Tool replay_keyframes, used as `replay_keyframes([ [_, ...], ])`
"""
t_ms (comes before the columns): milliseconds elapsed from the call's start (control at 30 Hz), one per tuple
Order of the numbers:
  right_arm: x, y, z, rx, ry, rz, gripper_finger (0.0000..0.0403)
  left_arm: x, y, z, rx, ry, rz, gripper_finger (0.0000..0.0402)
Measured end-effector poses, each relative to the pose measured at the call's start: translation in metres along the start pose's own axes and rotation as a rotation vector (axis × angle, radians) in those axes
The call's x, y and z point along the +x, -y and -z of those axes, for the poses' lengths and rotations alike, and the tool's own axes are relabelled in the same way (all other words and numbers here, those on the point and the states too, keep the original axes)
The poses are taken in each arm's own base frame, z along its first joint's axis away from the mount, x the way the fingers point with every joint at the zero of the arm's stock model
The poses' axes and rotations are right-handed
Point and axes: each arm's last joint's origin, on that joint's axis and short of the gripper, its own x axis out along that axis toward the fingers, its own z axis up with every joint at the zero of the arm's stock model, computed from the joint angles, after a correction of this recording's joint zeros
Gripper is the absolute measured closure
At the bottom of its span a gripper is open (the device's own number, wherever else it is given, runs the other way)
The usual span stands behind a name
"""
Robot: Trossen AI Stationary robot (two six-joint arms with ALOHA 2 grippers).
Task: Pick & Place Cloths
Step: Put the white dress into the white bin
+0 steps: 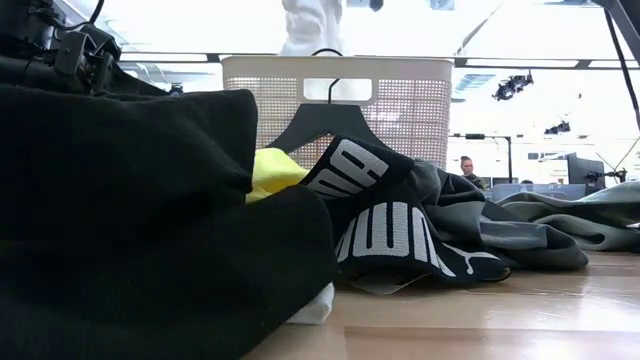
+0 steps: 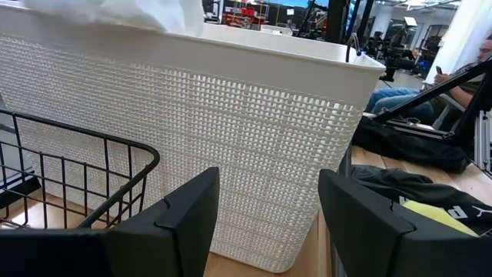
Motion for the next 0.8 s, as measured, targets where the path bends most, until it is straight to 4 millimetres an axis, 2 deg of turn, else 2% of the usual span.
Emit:
replay_keyframes([
  [367,-0.004,0.005,0.043,-0.063,-0.399,0.131,0.0398,0.0,0.0,0.0,0.0,0.0,0.0,0.0183],
  [800,0.027,-0.002,0.125,-0.229,-0.729,0.079,0.0398,0.0,0.0,0.0,0.0,0.0,0.0,0.0183],
])
